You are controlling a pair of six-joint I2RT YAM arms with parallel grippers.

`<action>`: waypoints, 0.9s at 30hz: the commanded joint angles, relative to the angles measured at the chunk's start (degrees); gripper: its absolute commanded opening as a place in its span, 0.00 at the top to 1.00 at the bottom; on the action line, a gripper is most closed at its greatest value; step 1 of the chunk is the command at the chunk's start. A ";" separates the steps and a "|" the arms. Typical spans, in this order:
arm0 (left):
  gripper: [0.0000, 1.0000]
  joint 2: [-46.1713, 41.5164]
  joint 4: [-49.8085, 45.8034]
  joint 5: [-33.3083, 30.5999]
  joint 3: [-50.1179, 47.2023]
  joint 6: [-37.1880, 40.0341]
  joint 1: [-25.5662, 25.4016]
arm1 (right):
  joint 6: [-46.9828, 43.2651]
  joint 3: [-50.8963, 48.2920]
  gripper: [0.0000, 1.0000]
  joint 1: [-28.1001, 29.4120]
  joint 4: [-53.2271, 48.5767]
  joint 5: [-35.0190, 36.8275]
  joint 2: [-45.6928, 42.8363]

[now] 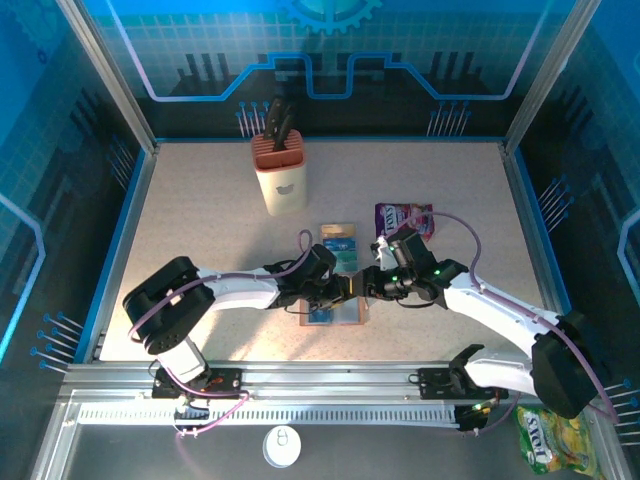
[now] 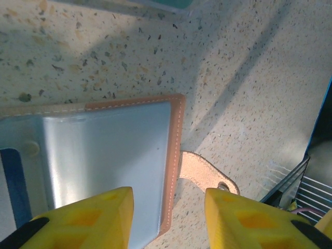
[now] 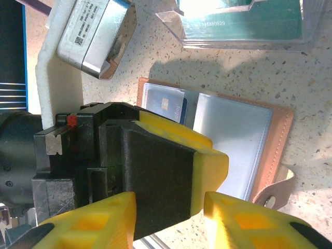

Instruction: Take the credit cards out of the card holder

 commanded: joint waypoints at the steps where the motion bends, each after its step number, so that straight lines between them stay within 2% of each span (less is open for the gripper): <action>1: 0.63 -3.01 2.64 0.19 -2.33 -1.36 1.13 | 0.65 -0.78 0.62 -0.26 0.42 -0.52 -0.04; 16: 0.80 -18.45 -9.07 -5.20 -10.81 1.63 5.66 | 2.28 3.38 0.64 5.38 5.42 -1.44 9.60; 22: 0.90 -19.19 -10.04 -5.02 -13.17 1.32 5.86 | 2.58 5.82 0.64 8.05 6.66 -1.64 14.08; 27: 0.95 -19.04 -10.27 -5.65 -14.47 1.53 5.83 | 2.75 7.12 0.65 9.32 7.13 -1.73 16.60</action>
